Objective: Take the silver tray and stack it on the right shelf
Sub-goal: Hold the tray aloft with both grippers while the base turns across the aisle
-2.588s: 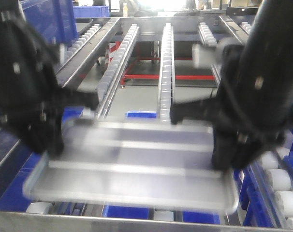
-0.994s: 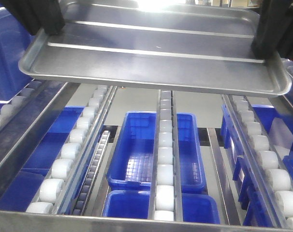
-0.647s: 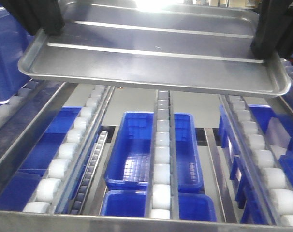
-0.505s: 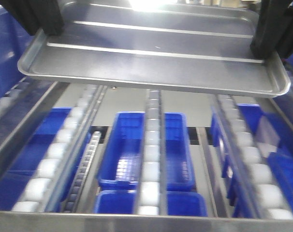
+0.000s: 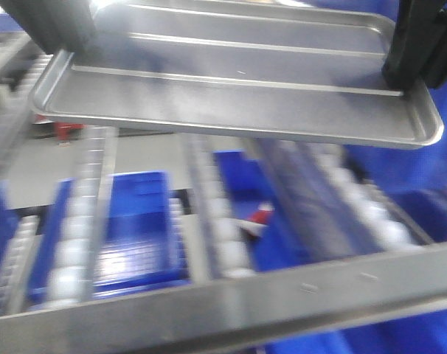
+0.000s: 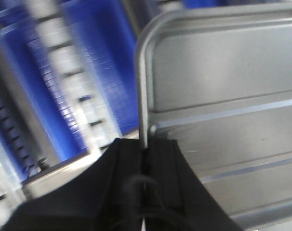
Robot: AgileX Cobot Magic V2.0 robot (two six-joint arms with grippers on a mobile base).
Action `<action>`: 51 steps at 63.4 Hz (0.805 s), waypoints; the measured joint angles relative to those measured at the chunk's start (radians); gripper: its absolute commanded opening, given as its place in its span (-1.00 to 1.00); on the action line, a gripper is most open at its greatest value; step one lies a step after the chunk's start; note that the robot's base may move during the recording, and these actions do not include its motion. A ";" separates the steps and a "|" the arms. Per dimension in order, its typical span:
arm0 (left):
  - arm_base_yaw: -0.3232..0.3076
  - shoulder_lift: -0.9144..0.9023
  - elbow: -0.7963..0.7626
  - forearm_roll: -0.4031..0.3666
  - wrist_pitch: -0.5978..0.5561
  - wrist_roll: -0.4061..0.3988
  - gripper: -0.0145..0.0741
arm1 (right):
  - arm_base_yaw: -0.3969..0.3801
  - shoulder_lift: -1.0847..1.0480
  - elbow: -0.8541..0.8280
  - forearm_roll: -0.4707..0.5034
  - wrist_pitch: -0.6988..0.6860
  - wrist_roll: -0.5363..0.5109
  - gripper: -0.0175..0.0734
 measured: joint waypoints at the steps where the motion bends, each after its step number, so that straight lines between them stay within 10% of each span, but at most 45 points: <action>1: 0.000 0.000 0.000 0.000 0.000 0.000 -0.88 | 0.000 0.000 0.000 0.000 0.000 0.000 -0.49; 51: 0.000 0.000 0.000 -0.001 0.000 0.000 -0.88 | 0.000 0.000 0.000 0.000 0.002 0.000 -0.49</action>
